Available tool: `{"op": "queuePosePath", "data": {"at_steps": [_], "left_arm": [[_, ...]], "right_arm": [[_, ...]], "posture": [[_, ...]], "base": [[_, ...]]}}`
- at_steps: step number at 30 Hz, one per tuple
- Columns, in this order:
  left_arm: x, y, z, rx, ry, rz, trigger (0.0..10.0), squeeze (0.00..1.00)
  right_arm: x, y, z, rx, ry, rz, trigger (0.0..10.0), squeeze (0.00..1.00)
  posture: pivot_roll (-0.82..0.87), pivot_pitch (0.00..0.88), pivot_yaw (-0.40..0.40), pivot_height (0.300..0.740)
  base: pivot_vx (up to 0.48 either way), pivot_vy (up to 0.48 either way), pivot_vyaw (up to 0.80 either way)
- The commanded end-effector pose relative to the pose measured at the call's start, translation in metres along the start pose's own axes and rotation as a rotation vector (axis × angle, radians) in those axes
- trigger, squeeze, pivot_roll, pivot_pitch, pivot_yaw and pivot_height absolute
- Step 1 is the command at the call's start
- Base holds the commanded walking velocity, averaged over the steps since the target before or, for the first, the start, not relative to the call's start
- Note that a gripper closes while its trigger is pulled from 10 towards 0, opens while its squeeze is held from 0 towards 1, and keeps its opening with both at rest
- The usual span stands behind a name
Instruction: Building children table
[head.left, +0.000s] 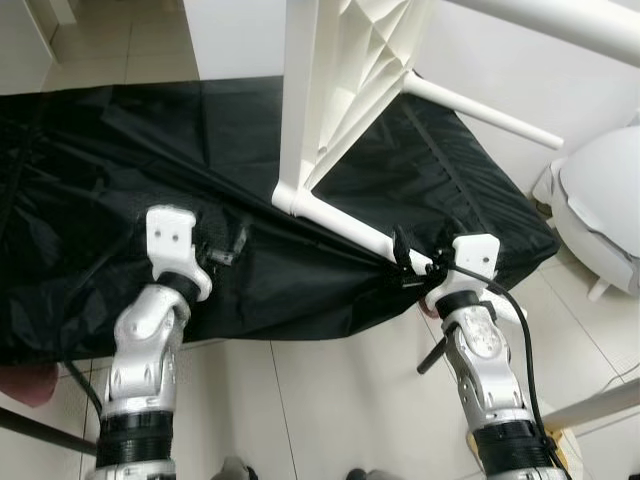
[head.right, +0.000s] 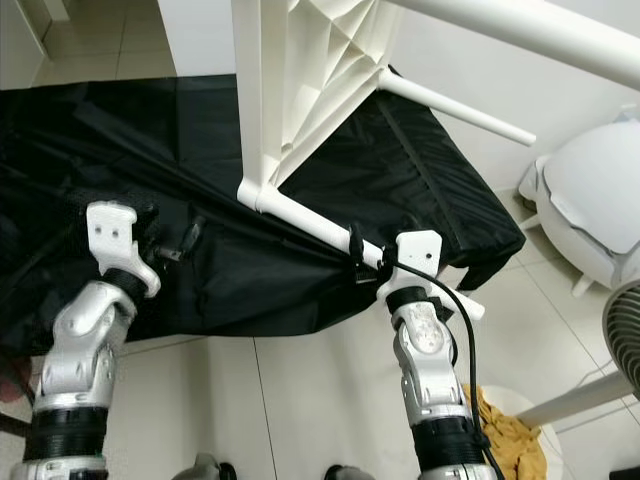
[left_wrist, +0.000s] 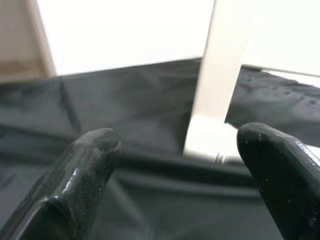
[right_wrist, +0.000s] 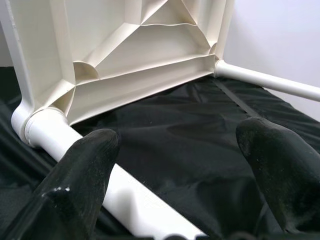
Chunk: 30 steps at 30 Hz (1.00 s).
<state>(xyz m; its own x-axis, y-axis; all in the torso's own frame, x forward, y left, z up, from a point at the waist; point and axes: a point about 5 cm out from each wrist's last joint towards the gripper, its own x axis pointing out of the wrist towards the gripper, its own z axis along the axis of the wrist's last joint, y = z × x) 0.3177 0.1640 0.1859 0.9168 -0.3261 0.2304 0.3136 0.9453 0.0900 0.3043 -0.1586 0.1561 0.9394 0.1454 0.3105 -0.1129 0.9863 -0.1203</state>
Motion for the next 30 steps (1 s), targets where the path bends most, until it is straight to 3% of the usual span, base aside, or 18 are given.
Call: {"op": "queuePosePath", "data": {"at_steps": [1,13,22,30], "left_arm": [[0.003,-0.002,-0.007,0.000,0.038,-0.015,10.0,0.00],[0.029,-0.014,-0.003,0.029,0.064,-0.129,10.0,0.00],[0.042,-0.015,-0.002,0.023,0.102,-0.112,10.0,0.00],[0.066,-0.006,0.004,0.009,0.145,-0.032,10.0,0.00]], "right_arm": [[0.000,0.001,-0.002,-0.003,0.008,0.014,10.0,0.00],[-0.003,0.002,0.004,-0.015,-0.007,0.039,10.0,0.00],[-0.002,0.003,0.010,-0.022,-0.023,0.052,10.0,0.00],[-0.007,0.009,0.020,0.001,-0.044,0.066,10.0,0.00]], "posture": [[0.00,0.100,0.003,0.740],[-0.02,0.135,0.018,0.740],[-0.03,0.175,0.026,0.740],[-0.05,0.200,0.040,0.740]], "base": [[0.000,0.000,0.00],[0.000,0.000,0.00],[0.000,0.000,0.00],[0.000,0.000,0.00]]}}
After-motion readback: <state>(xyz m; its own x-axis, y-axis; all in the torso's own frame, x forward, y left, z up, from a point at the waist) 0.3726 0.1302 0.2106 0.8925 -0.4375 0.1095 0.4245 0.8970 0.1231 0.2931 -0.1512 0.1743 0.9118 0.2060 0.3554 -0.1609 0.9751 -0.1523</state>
